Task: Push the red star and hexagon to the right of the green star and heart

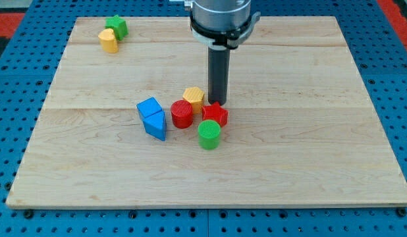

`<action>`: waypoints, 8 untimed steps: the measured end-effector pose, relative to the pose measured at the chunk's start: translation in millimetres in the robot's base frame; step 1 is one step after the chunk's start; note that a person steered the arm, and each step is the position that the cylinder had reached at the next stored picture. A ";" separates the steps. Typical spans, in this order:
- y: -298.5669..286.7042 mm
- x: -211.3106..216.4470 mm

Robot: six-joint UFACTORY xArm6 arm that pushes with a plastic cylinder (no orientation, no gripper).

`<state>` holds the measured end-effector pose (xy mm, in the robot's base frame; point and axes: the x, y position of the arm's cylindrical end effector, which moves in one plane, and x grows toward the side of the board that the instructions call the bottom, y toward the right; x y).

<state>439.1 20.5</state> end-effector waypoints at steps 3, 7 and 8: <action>73.9 3.7; -20.3 7.2; -17.8 20.7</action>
<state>459.8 2.7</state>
